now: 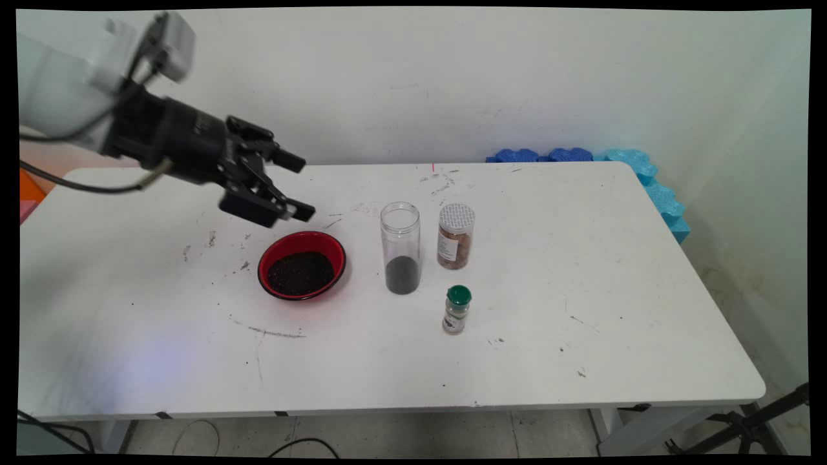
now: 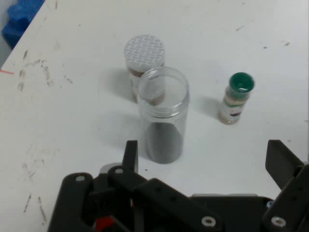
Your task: Pick up the black seasoning powder from the table
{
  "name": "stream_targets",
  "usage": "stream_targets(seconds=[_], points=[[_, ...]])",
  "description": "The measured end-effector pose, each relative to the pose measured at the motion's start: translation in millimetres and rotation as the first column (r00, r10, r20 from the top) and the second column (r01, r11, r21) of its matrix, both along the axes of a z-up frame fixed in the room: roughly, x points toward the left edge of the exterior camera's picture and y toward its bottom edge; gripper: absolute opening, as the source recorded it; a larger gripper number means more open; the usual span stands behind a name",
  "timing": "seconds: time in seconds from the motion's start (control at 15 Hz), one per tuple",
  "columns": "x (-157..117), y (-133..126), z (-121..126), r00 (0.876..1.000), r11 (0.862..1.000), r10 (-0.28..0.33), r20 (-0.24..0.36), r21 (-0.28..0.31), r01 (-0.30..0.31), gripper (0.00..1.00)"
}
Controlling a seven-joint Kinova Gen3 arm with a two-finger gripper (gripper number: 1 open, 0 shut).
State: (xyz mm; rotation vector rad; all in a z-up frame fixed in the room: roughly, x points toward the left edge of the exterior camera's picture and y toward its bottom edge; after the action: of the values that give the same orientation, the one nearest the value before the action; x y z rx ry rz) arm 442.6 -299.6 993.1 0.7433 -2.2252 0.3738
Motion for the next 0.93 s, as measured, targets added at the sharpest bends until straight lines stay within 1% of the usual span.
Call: stream_targets(seconds=[0.33, 0.53, 0.93], points=[[-13.3, -13.7, -39.6, 0.999, 0.999, 0.041, 0.008, -0.001, -0.041, 1.00], [-26.6, -25.6, -66.4, 0.998, 0.998, 0.062, 0.004, 0.002, -0.062, 1.00], [-46.6, -42.5, -100.0, 0.998, 0.998, 0.059, -0.002, 0.007, -0.058, 1.00]])
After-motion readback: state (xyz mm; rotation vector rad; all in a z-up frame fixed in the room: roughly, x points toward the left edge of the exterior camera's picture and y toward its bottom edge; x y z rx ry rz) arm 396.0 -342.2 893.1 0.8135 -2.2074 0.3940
